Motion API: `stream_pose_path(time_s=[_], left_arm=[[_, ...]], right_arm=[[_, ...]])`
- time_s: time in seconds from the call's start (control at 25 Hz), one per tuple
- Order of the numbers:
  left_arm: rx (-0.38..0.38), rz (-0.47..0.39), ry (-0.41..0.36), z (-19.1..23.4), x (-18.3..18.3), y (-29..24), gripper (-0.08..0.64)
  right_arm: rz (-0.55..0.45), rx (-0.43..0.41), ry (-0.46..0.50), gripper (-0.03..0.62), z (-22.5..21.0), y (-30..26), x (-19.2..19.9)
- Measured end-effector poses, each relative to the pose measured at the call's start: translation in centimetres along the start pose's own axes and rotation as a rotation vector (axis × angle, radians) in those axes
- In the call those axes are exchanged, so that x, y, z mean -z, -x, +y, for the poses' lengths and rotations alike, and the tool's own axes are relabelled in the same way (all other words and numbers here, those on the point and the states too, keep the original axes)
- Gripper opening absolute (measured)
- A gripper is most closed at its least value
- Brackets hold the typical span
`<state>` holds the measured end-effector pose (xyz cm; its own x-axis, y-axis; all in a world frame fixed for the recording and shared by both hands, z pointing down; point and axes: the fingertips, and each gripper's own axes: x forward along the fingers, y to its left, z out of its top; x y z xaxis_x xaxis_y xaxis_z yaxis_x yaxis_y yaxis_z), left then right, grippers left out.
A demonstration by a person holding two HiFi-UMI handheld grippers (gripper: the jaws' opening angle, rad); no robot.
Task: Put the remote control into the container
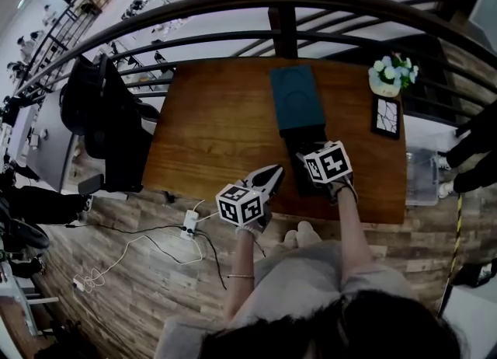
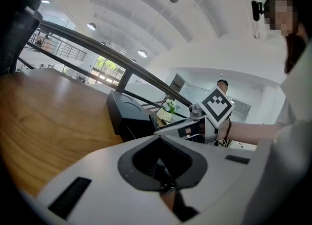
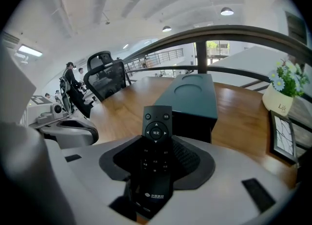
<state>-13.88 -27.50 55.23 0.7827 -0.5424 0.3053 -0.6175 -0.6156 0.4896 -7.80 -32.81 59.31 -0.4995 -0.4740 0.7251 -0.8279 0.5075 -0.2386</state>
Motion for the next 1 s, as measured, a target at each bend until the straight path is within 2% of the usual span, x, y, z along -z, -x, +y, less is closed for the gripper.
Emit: stream_pose_path(time_s=[0.64,1.0], left_arm=[[-0.008,0.034,0.022,1.0,0.8,-1.1,0.004],[-0.013,0.038,0.028,1.5,0.9,-1.0,0.005]], right_arm=[[0.130,0.041,-0.018,0.198,-1.5,-2.5,1.7],[0.201,0.119,-0.011,0.198,-2.5,-3.3,2.6]])
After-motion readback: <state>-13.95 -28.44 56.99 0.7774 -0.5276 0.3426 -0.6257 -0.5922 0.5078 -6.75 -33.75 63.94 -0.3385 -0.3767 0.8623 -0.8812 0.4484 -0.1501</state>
